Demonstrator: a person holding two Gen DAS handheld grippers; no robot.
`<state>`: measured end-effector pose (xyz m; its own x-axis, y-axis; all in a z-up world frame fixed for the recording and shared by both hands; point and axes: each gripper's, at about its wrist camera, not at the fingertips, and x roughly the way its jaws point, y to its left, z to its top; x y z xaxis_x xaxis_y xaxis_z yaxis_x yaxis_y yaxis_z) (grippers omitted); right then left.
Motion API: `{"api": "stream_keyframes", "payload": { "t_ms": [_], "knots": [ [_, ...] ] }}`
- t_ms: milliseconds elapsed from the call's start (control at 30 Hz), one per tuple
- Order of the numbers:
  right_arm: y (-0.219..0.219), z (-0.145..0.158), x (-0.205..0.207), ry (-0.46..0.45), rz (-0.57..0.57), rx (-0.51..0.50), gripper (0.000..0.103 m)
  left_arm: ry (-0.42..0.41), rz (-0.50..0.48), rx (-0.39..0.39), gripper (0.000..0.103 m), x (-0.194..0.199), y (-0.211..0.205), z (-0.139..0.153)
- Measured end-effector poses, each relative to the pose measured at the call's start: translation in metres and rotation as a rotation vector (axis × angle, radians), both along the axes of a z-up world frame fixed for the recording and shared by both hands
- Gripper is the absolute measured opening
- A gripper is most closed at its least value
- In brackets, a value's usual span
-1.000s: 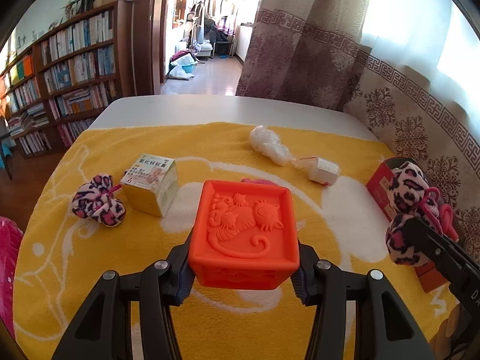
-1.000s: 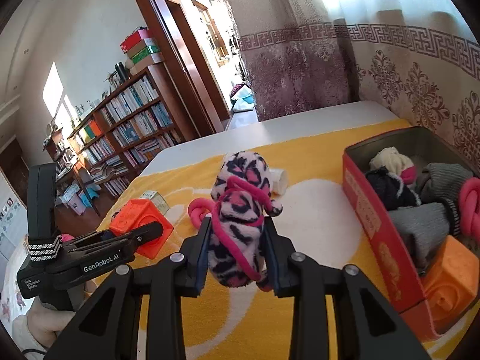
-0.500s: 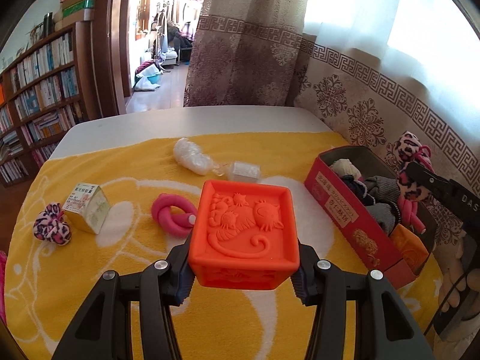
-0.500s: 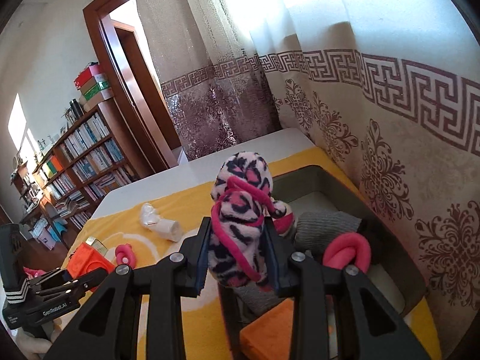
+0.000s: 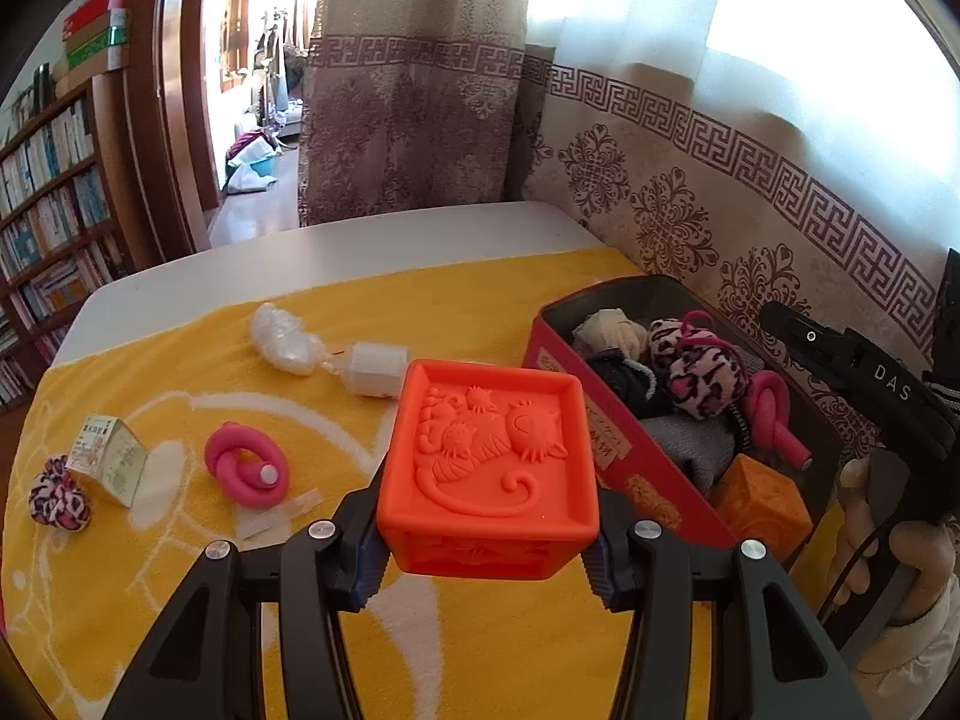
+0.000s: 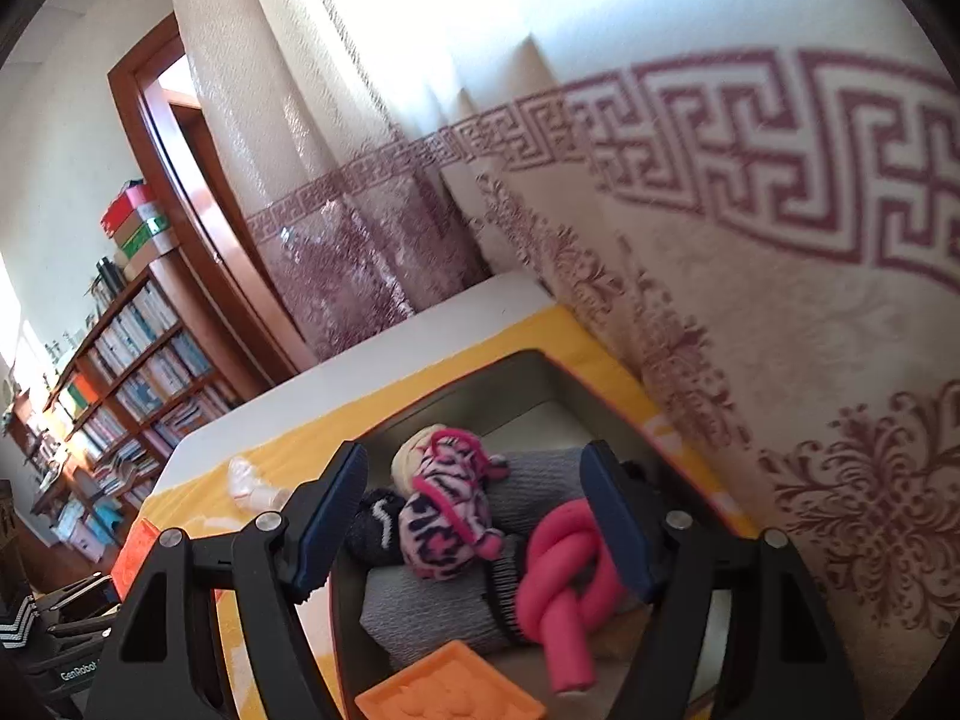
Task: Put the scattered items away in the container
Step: 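Carry the plush and orange cube into the red tin and open both tools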
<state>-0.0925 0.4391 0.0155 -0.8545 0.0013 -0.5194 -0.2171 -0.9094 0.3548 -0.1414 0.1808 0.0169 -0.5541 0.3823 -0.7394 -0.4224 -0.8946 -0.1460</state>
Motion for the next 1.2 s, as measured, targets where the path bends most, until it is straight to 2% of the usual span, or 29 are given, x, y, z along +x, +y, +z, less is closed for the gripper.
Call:
{"api": "stream_keyframes", "payload": {
  "t_ms": [300,433,633,800,867,1000,1133,1200],
  "knots": [
    [0.006,0.009,0.015,0.067,-0.066,0.031,0.077,0.022,-0.089,0.003,0.054,-0.021,0.062,0.01],
    [0.013,0.007,0.018,0.072,-0.095,0.024,0.077,0.067,-0.088,-0.015,0.054,-0.033,0.084,0.013],
    [0.021,0.005,0.02,0.08,-0.129,0.015,0.077,0.046,-0.072,0.018,0.054,-0.052,0.088,0.006],
    [0.016,0.006,0.021,0.09,-0.115,0.014,0.077,0.052,-0.077,0.035,0.054,-0.059,0.094,0.003],
    [0.013,0.008,0.023,0.101,-0.115,0.03,0.077,0.045,-0.1,0.064,0.054,-0.061,0.099,0.004],
    [0.013,0.01,0.027,0.124,-0.14,0.042,0.077,-0.072,-0.185,0.2,0.054,-0.067,0.113,-0.005],
    [0.016,0.008,0.029,0.121,-0.159,0.034,0.077,-0.116,-0.225,0.239,0.054,-0.069,0.128,-0.016],
    [0.016,0.008,0.029,0.119,-0.159,0.037,0.077,-0.137,-0.234,0.285,0.054,-0.071,0.126,-0.016]
  ]
}}
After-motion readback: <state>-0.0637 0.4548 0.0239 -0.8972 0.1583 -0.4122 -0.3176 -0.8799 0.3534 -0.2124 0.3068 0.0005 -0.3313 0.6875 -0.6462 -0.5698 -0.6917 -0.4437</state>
